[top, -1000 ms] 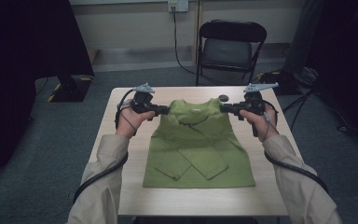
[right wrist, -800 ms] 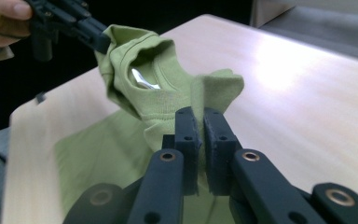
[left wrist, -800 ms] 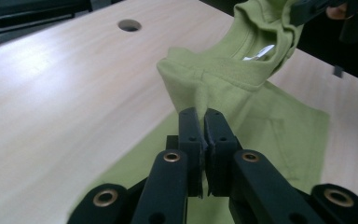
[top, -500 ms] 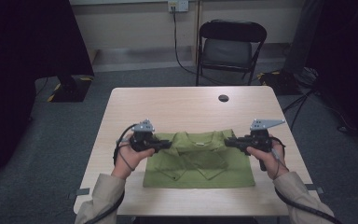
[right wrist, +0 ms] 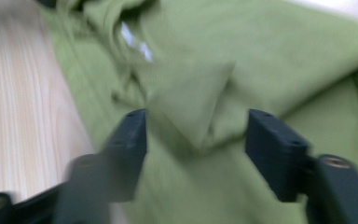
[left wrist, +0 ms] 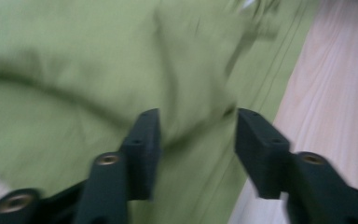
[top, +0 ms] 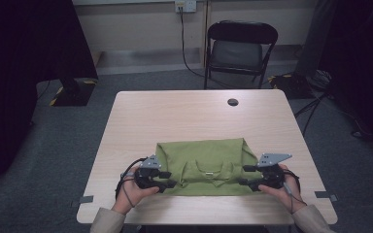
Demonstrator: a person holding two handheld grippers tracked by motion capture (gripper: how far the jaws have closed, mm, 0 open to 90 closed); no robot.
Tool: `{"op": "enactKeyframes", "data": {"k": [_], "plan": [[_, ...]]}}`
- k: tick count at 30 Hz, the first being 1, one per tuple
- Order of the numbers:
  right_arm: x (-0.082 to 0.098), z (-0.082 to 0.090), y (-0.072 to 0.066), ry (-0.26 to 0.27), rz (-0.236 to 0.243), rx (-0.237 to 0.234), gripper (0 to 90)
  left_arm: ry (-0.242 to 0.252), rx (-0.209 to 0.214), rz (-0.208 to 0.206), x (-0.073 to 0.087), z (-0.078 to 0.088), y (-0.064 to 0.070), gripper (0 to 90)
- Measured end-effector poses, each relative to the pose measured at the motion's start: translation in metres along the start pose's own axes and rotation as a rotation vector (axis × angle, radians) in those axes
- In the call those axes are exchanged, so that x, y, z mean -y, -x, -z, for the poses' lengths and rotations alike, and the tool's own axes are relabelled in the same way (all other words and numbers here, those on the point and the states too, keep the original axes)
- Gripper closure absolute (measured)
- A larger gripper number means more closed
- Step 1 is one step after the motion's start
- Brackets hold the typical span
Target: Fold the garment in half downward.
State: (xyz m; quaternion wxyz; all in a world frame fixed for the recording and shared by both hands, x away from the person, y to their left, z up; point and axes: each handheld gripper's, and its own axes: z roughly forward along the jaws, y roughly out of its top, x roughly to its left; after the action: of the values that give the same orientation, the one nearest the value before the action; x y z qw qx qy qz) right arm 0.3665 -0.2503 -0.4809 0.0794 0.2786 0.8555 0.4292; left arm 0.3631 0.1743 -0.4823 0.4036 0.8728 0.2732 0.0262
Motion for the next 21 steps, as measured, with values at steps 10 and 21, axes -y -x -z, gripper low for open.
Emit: {"op": "enactKeyframes", "data": {"k": [10,21], "plan": [[0.028,0.002,0.0,-0.104,0.078,0.088,0.0,-0.012,-0.052,-0.119,0.028,0.005,-0.002,6.1],[0.028,0.0,-0.002,-0.111,0.082,0.09,0.0,-0.023,-0.078,-0.171,0.03,-0.001,0.005,0.0]]}}
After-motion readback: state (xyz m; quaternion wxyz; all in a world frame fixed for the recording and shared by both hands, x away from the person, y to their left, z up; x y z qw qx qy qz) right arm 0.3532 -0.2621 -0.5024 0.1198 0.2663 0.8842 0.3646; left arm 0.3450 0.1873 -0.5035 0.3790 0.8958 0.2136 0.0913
